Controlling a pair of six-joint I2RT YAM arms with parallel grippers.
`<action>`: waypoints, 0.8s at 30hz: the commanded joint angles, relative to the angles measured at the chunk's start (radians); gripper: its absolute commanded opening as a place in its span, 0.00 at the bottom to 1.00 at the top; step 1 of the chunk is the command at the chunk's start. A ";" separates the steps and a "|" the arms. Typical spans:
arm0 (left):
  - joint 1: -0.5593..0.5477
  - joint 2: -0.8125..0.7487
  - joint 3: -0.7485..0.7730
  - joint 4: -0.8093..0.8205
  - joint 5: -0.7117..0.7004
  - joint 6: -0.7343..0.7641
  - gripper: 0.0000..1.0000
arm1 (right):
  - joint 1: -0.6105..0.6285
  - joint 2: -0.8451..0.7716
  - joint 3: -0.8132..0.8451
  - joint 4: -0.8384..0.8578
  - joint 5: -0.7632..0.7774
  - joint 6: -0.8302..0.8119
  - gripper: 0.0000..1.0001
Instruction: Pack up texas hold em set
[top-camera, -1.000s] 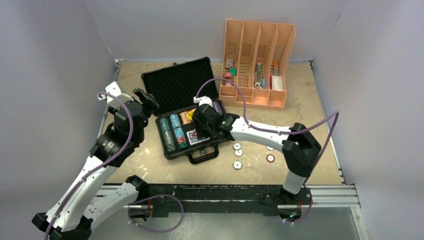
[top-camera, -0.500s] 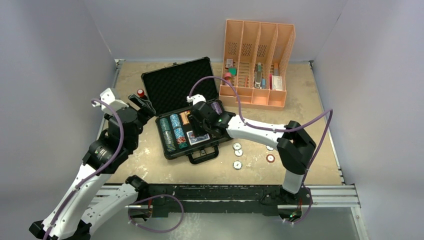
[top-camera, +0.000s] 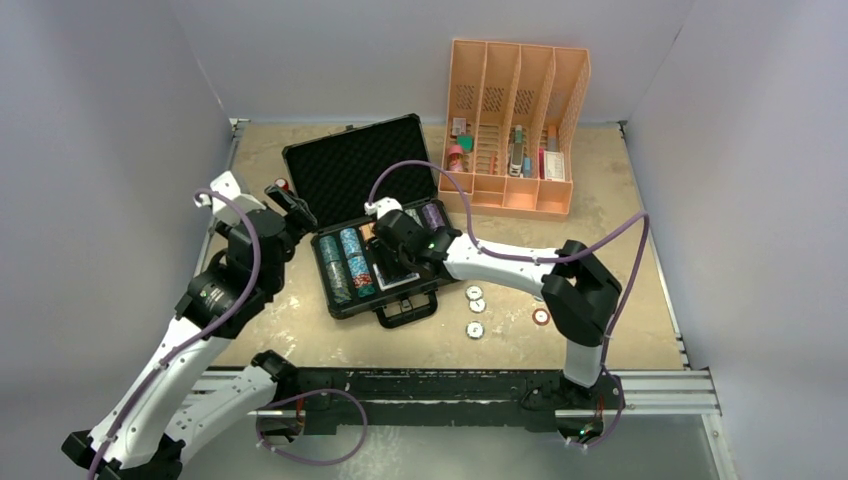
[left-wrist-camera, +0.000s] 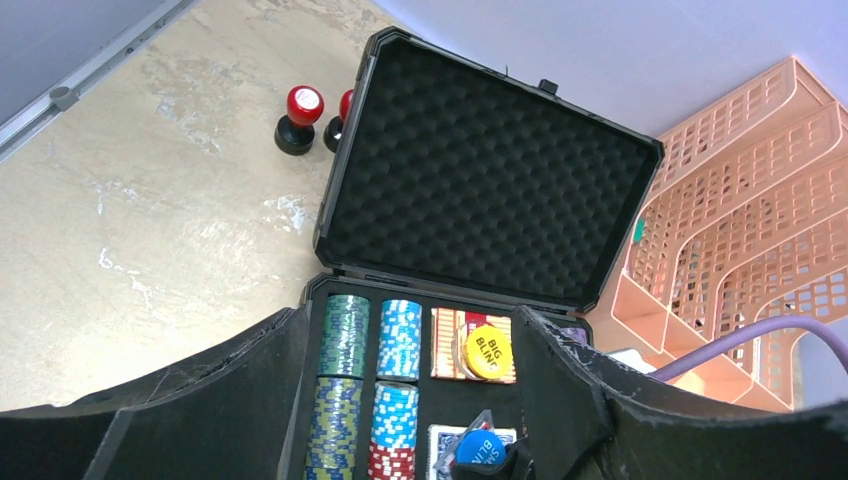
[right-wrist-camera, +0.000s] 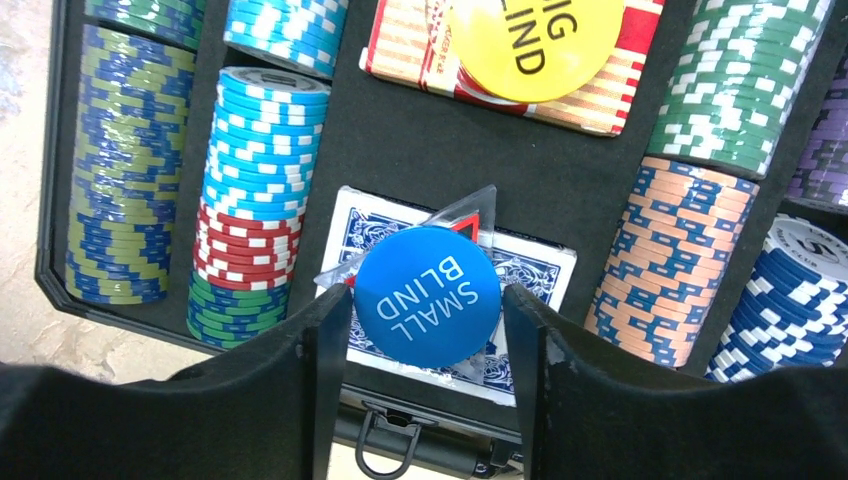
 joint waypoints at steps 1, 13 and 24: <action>0.005 0.004 -0.014 0.078 0.004 0.041 0.73 | 0.004 0.002 0.028 -0.028 0.010 0.022 0.63; 0.005 0.033 -0.073 0.191 0.073 0.123 0.77 | 0.000 -0.307 -0.081 -0.084 0.142 0.205 0.84; 0.005 0.095 -0.143 0.346 0.345 0.122 0.78 | -0.136 -0.505 -0.373 -0.400 0.202 0.546 0.82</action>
